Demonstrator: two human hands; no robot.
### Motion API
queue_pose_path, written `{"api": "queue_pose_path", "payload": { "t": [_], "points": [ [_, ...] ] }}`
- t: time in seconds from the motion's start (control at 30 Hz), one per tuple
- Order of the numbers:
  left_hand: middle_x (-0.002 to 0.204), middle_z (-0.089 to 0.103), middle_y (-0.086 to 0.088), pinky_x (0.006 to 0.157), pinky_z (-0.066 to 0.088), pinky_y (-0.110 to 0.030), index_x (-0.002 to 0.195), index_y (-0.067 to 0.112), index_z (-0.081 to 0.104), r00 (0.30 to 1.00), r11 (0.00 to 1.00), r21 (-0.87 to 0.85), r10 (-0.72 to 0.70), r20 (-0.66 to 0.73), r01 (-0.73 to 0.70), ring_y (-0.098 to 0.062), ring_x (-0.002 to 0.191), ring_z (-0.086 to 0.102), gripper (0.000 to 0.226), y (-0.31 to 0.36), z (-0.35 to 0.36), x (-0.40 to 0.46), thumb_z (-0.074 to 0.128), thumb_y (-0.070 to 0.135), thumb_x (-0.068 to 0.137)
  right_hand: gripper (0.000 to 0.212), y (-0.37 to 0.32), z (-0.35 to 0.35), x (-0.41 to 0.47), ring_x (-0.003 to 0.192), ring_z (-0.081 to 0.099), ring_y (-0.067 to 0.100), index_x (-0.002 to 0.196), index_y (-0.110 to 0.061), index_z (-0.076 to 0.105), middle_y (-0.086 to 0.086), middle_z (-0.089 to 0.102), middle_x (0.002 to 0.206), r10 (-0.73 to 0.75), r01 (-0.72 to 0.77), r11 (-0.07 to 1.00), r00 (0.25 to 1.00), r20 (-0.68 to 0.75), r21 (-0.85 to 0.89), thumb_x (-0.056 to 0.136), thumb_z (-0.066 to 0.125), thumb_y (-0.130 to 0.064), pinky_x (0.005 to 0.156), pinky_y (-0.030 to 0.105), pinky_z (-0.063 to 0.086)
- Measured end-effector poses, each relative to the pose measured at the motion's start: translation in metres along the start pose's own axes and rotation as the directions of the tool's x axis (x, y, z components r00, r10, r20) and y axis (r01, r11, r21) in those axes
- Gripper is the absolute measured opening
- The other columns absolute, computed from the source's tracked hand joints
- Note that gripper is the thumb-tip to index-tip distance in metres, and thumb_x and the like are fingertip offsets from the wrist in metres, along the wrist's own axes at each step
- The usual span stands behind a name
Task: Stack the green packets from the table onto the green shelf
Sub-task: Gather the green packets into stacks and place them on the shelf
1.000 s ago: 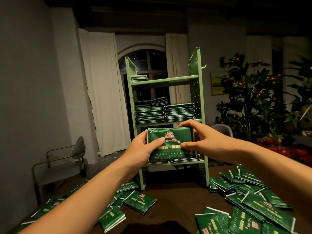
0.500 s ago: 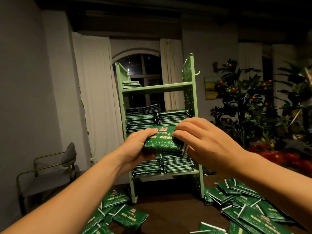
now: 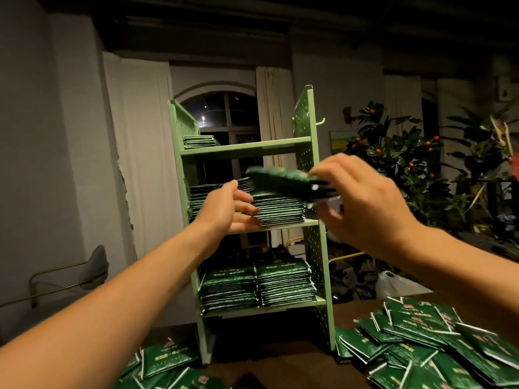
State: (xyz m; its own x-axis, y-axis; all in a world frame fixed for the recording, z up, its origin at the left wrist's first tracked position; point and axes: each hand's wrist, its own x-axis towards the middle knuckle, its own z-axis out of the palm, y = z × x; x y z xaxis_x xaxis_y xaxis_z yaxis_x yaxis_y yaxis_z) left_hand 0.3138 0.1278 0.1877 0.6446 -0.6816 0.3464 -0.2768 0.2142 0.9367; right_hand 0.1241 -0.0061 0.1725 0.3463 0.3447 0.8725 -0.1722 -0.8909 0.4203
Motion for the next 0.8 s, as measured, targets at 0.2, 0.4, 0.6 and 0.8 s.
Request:
{"api": "queue_pose_path", "payload": {
  "t": [0.2, 0.4, 0.6, 0.8],
  "points": [
    [0.141, 0.052, -0.004, 0.108, 0.039, -0.037, 0.143, 0.013, 0.046, 0.84, 0.153, 0.888, 0.426, 0.336, -0.433, -0.021, 0.13, 0.046, 0.044, -0.005, -0.013, 0.032, 0.047, 0.024, 0.1, 0.034, 0.028, 0.018, 0.021, 0.088, 0.058, 0.028, 0.115, -0.006, 0.061, 0.01, 0.062, 0.105, 0.126, -0.126, 0.977, 0.992, -0.008, -0.173, 0.083, 0.068, -0.014, 0.062, 0.035, 0.051],
    [0.108, 0.053, -0.004, 0.086, 0.044, -0.037, 0.102, 0.016, 0.048, 0.861, 0.068, 0.892, 0.304, 0.408, -0.447, -0.024, 0.1, 0.052, 0.017, -0.001, -0.003, 0.053, 0.052, 0.031, 0.096, 0.043, 0.033, 0.047, 0.041, 0.092, 0.061, 0.028, 0.116, -0.008, 0.061, 0.01, 0.064, 0.109, 0.085, -0.048, 0.968, 0.986, 0.142, -0.248, 0.077, 0.077, -0.01, 0.066, 0.035, 0.055],
    [0.099, 0.047, 0.001, 0.078, 0.038, -0.035, 0.095, 0.02, 0.042, 0.866, 0.05, 0.885, 0.237, 0.439, -0.462, -0.023, 0.093, 0.049, 0.025, -0.011, 0.0, 0.07, 0.054, 0.041, 0.095, 0.043, 0.037, 0.073, 0.049, 0.091, 0.059, 0.027, 0.117, -0.009, 0.06, 0.009, 0.062, 0.109, 0.124, -0.058, 0.958, 0.967, 0.221, -0.28, 0.077, 0.076, -0.01, 0.066, 0.037, 0.054],
    [0.125, 0.058, -0.004, 0.1, 0.044, -0.04, 0.125, 0.014, 0.052, 0.843, 0.032, 0.873, 0.277, 0.46, -0.487, -0.025, 0.114, 0.054, 0.041, -0.025, -0.004, 0.076, 0.051, 0.04, 0.093, 0.043, 0.047, 0.107, 0.061, 0.097, 0.056, 0.024, 0.126, -0.014, 0.054, 0.007, 0.058, 0.116, 0.172, -0.084, 0.947, 0.947, 0.27, -0.31, 0.086, 0.069, -0.014, 0.067, 0.031, 0.047]
  ]
}}
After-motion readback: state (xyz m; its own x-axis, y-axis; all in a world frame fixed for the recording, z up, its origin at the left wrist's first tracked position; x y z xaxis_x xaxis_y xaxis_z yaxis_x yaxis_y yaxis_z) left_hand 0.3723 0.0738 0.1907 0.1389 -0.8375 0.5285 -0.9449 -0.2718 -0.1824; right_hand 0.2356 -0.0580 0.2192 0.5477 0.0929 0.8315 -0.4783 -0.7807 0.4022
